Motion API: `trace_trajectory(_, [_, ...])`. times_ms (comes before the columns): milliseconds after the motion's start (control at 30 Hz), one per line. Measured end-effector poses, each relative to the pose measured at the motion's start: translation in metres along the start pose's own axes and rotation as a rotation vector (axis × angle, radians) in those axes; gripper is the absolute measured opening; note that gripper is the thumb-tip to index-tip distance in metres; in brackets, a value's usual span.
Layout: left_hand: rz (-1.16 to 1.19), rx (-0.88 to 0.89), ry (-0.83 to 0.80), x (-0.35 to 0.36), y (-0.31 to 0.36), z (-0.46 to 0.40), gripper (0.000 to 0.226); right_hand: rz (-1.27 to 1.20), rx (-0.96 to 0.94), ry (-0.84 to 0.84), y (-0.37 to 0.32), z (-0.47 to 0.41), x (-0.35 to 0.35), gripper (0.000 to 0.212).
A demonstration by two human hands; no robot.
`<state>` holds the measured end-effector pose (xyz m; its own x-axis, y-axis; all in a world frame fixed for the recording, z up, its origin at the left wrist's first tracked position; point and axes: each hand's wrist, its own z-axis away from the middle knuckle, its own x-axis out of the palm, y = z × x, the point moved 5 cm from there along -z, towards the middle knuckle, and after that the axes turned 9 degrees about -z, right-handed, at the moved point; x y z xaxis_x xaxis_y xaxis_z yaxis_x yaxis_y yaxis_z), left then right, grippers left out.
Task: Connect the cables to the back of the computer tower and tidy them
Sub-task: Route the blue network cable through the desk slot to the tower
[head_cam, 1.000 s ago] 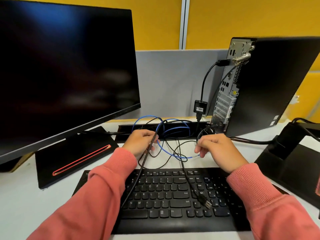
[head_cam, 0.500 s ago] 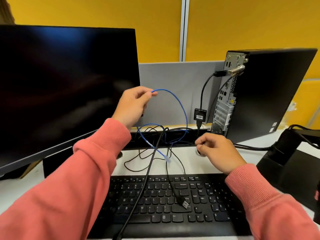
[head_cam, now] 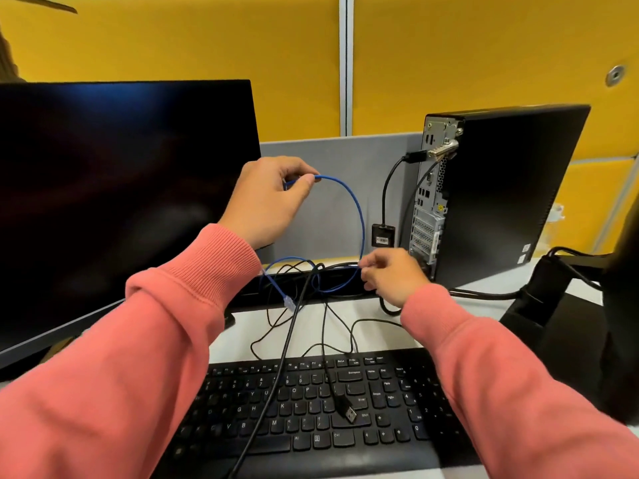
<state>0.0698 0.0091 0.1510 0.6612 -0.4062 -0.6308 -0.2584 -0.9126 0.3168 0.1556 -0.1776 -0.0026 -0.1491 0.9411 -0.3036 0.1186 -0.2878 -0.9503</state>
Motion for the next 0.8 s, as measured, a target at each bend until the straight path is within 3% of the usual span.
trace_trajectory(67, [-0.063,0.022,-0.026,0.002,-0.004,-0.003,0.020,0.064,0.027,0.055,0.018,-0.012,0.005,0.023])
trace_trajectory(133, [-0.124,0.058,-0.047,0.004,-0.008,-0.006,0.020,0.147,-0.016,0.118,0.023,-0.020,0.007,0.041])
trace_trajectory(233, [-0.239,0.108,-0.022,0.003,-0.012,-0.013,0.022,0.286,-0.111,0.107,0.024,-0.033,0.015,0.056])
trace_trajectory(300, [-0.276,0.138,0.012,0.001,-0.013,-0.020,0.022,0.351,-0.117,0.061,0.027,-0.046,0.023,0.049])
trace_trajectory(400, [-0.267,0.158,0.038,0.006,-0.014,-0.032,0.023,0.351,-0.082,0.073,0.028,-0.065,0.026,0.012])
trace_trajectory(600, [-0.096,0.198,0.059,0.050,-0.026,-0.040,0.029,0.494,-0.096,0.087,0.022,-0.089,0.025,0.026])
trace_trajectory(800, [0.117,0.075,-0.028,0.092,-0.049,-0.031,0.032,0.438,-0.076,0.059,0.030,-0.098,0.030,0.011])
